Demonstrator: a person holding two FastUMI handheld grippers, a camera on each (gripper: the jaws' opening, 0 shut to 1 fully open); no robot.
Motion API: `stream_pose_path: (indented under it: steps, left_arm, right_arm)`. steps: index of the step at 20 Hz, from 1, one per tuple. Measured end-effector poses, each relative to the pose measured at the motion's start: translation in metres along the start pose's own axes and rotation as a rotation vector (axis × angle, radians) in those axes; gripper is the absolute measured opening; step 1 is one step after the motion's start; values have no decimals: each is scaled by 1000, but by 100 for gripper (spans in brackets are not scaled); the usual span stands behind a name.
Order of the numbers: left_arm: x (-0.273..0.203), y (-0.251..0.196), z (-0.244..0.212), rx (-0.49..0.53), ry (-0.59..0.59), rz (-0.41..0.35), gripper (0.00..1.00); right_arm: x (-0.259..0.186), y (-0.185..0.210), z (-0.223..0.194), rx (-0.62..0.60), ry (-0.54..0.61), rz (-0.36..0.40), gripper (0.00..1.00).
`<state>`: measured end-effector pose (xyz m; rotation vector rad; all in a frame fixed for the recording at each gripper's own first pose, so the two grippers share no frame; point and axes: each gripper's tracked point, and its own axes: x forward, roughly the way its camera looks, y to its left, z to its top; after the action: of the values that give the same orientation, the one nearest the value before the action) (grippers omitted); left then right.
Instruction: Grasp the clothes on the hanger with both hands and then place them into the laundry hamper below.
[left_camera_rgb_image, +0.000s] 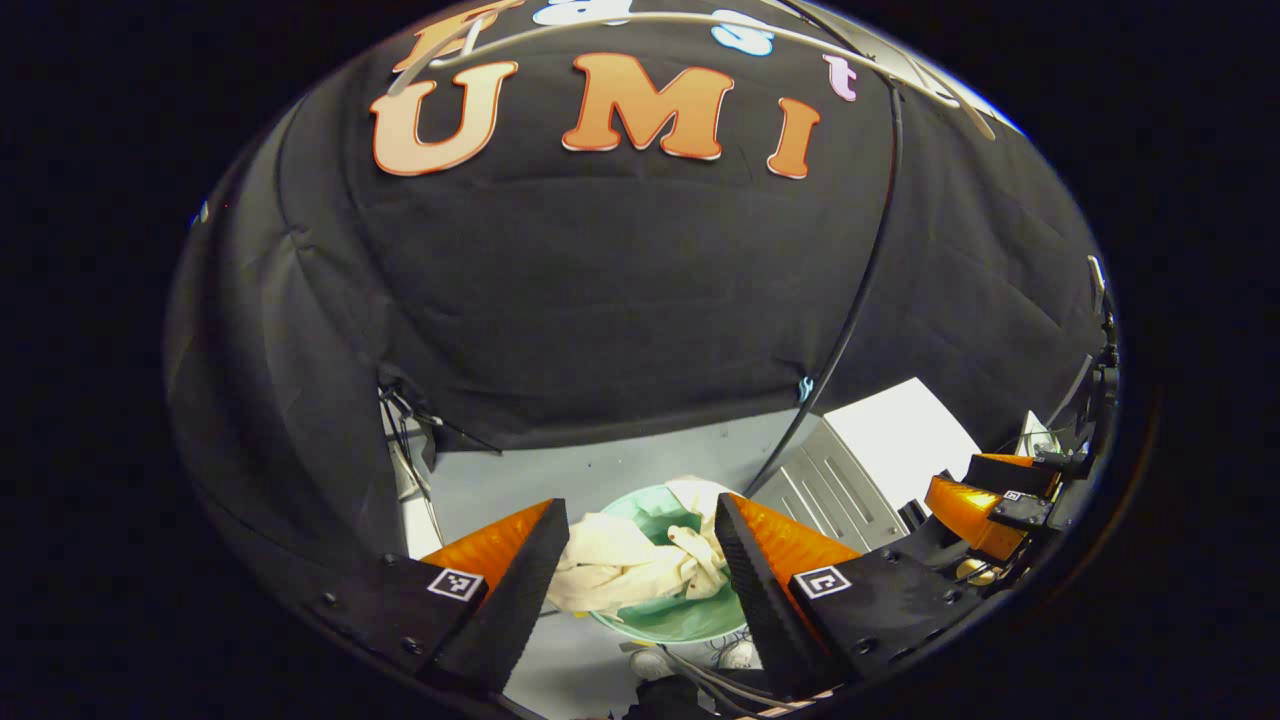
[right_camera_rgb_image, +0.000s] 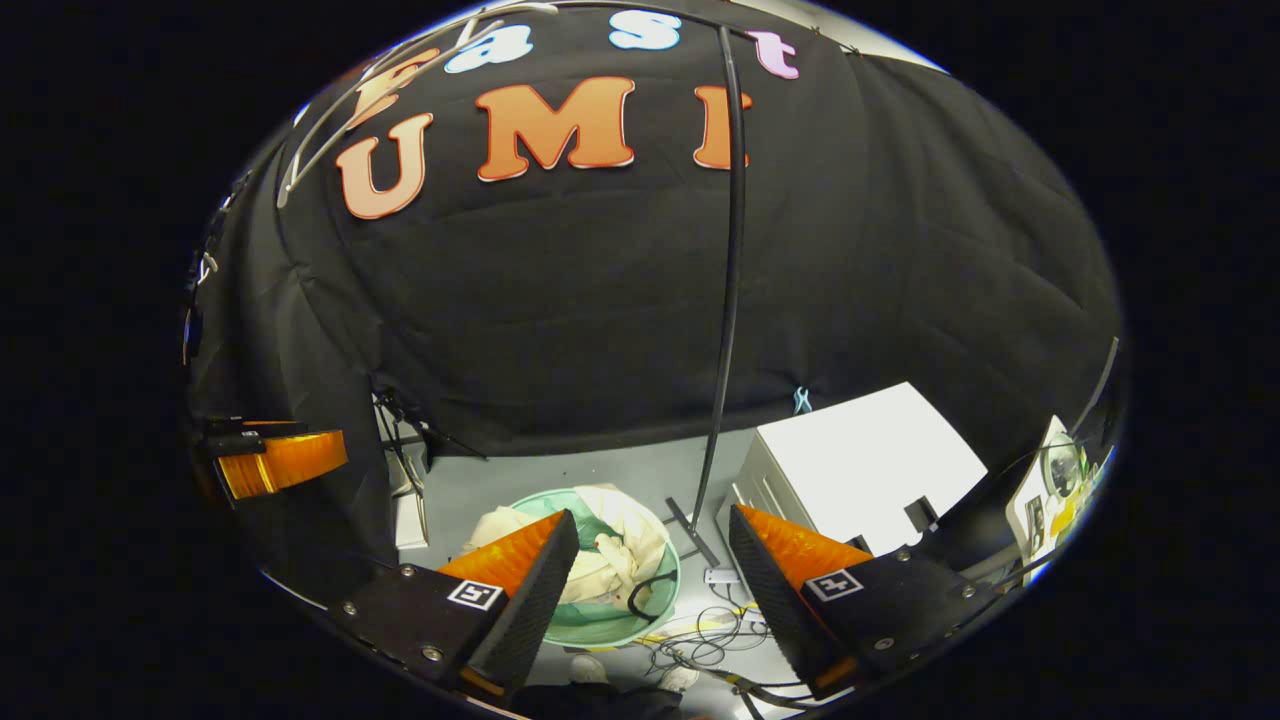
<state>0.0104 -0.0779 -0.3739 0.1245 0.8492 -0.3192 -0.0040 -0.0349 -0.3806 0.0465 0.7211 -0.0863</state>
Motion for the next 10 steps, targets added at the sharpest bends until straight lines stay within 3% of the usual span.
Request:
stream_pose_path:
  steps: [10]
  left_arm:
    - [-86,2,116,22,-330,21,96]
  right_arm:
    - [-82,-1,111,-42,-240,-21,94]
